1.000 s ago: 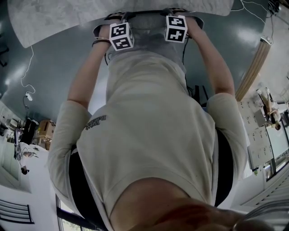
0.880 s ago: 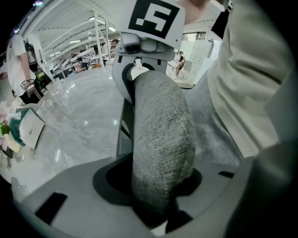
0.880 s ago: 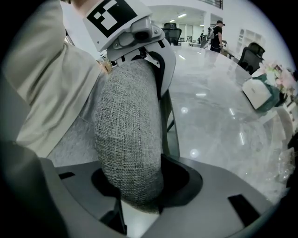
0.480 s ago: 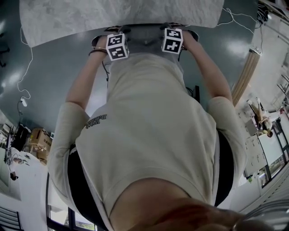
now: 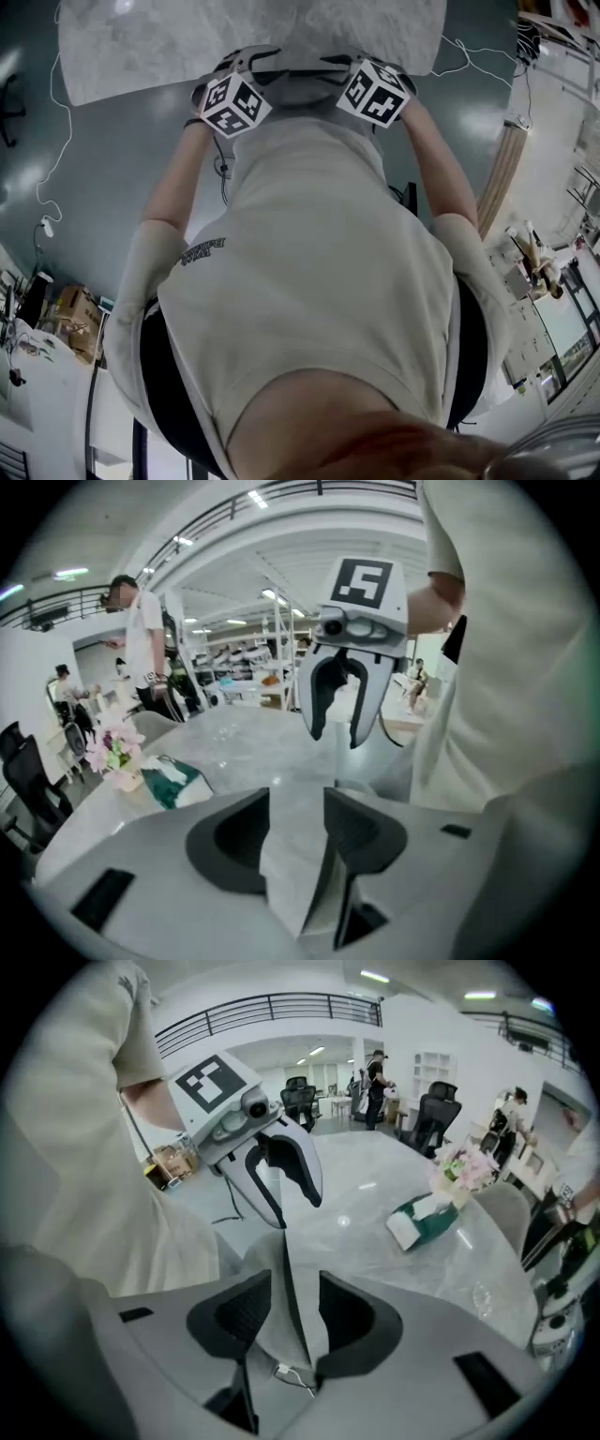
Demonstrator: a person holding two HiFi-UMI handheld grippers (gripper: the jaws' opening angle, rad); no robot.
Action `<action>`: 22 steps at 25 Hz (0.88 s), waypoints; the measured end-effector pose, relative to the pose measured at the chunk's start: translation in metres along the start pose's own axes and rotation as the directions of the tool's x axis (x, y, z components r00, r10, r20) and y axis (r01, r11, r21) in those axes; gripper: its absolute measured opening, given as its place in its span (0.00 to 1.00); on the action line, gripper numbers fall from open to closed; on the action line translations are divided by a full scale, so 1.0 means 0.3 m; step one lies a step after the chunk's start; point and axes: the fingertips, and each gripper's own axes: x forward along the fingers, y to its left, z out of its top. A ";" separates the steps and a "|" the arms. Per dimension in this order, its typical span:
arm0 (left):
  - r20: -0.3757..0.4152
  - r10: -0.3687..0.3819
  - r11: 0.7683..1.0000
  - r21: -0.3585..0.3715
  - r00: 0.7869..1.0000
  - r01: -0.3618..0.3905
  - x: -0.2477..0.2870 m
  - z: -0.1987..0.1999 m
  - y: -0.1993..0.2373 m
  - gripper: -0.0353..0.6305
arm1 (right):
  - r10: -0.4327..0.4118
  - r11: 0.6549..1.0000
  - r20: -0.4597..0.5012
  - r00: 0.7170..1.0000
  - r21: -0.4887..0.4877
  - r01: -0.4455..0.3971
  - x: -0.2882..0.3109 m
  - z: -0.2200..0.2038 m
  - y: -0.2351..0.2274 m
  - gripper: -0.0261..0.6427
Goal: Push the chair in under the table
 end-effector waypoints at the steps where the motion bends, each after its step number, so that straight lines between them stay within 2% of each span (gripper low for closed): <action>1: 0.032 0.036 0.999 -0.018 0.999 -0.035 -0.015 0.038 0.026 0.32 | -0.027 1.000 0.032 0.999 0.007 0.027 -0.036 0.032 -0.015 0.29; 4: 0.134 0.122 0.989 -0.101 0.983 -0.109 -0.090 0.156 0.096 0.32 | -0.104 0.994 0.137 0.985 0.027 0.101 -0.154 0.133 -0.062 0.29; 6: 0.204 0.179 0.976 -0.157 0.962 -0.149 -0.165 0.246 0.144 0.31 | -0.153 0.988 0.193 0.969 0.035 0.149 -0.236 0.191 -0.090 0.29; 12: 0.354 0.359 0.932 -0.192 0.864 -0.308 -0.404 0.482 0.243 0.27 | -0.237 0.969 0.352 0.906 0.020 0.245 -0.445 0.354 -0.109 0.28; 15: 0.411 0.419 0.908 -0.205 0.810 -0.366 -0.507 0.573 0.252 0.23 | -0.299 0.949 0.437 0.848 0.043 0.312 -0.552 0.419 -0.118 0.25; 18: 0.443 0.456 0.890 -0.219 0.772 -0.399 -0.571 0.645 0.242 0.18 | -0.356 0.928 0.517 0.778 0.097 0.360 -0.657 0.463 -0.126 0.18; 22: 0.483 0.510 0.860 -0.273 0.712 -0.431 -0.660 0.729 0.212 0.16 | -0.404 0.904 0.602 0.689 0.147 0.401 -0.777 0.510 -0.111 0.14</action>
